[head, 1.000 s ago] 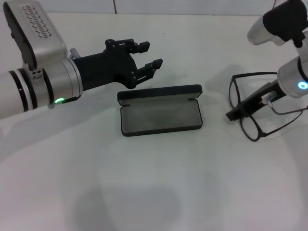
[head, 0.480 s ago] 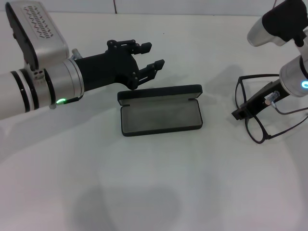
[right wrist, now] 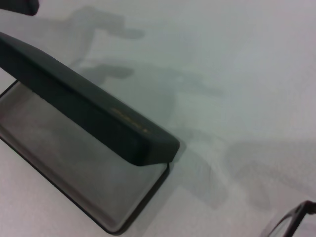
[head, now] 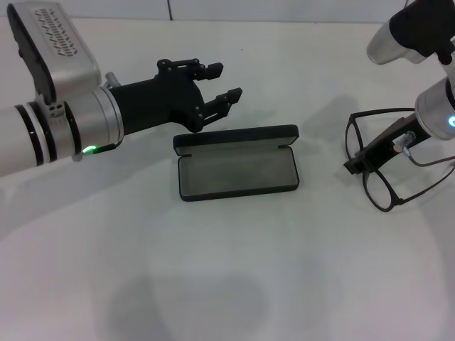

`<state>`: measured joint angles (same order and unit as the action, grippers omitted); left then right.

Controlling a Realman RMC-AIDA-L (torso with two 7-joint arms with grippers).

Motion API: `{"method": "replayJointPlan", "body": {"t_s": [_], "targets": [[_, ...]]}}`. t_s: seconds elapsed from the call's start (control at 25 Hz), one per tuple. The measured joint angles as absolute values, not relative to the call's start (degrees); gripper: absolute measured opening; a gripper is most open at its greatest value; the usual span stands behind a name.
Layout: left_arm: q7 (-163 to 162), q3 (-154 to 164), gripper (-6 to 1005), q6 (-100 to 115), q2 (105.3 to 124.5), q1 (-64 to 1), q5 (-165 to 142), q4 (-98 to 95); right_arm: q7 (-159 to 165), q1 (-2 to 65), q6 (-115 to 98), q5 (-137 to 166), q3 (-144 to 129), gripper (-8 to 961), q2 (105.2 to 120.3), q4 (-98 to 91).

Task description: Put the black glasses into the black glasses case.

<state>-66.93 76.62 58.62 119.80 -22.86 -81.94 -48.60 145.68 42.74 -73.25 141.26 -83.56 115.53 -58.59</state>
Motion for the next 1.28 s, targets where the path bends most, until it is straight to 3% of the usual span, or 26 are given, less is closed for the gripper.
{"method": "replayJointPlan", "body": {"t_s": [0.76,1.28], "targets": [[-71.1,76.4,487,59.0,119.66,-23.3,-81.5,-48.7,141.6,37.2,-77.9,142.6,-79.4,129,114.94,-68.6],[-75.5,72.4,488,76.9,119.38,-25.2,-78.1,-47.0,98.7,26.1,-85.0,112.1,-64.0,118,115.78,-73.2]]}}
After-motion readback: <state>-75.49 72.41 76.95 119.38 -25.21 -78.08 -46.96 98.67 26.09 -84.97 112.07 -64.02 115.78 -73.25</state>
